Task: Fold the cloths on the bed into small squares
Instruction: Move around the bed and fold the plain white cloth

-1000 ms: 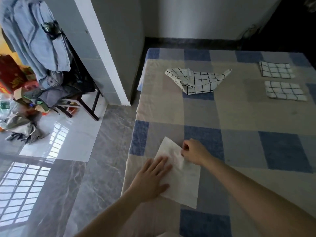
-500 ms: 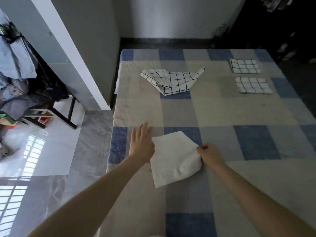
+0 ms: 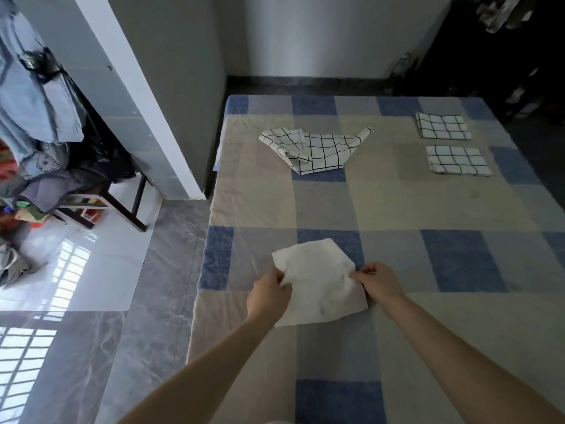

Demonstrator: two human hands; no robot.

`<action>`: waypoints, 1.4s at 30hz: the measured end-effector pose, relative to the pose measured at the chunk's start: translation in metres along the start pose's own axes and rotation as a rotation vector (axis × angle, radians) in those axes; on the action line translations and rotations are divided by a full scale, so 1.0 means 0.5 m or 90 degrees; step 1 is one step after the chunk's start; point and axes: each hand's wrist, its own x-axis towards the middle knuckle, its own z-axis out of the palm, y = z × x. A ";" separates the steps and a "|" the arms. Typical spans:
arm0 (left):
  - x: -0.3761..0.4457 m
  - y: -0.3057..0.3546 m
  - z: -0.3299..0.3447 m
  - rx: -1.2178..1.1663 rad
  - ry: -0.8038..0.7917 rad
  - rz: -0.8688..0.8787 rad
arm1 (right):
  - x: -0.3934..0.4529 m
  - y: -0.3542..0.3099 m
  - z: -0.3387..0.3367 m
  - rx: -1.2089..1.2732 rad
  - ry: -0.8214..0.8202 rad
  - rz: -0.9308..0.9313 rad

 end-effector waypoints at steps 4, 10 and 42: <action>0.007 0.007 -0.028 -0.227 0.031 -0.060 | -0.002 0.003 -0.004 0.057 -0.036 0.023; 0.043 0.013 -0.072 -0.351 0.045 -0.126 | -0.007 -0.010 -0.019 0.118 -0.061 0.029; -0.027 -0.094 -0.059 -0.060 0.002 0.086 | -0.098 0.087 0.036 -0.012 0.041 -0.063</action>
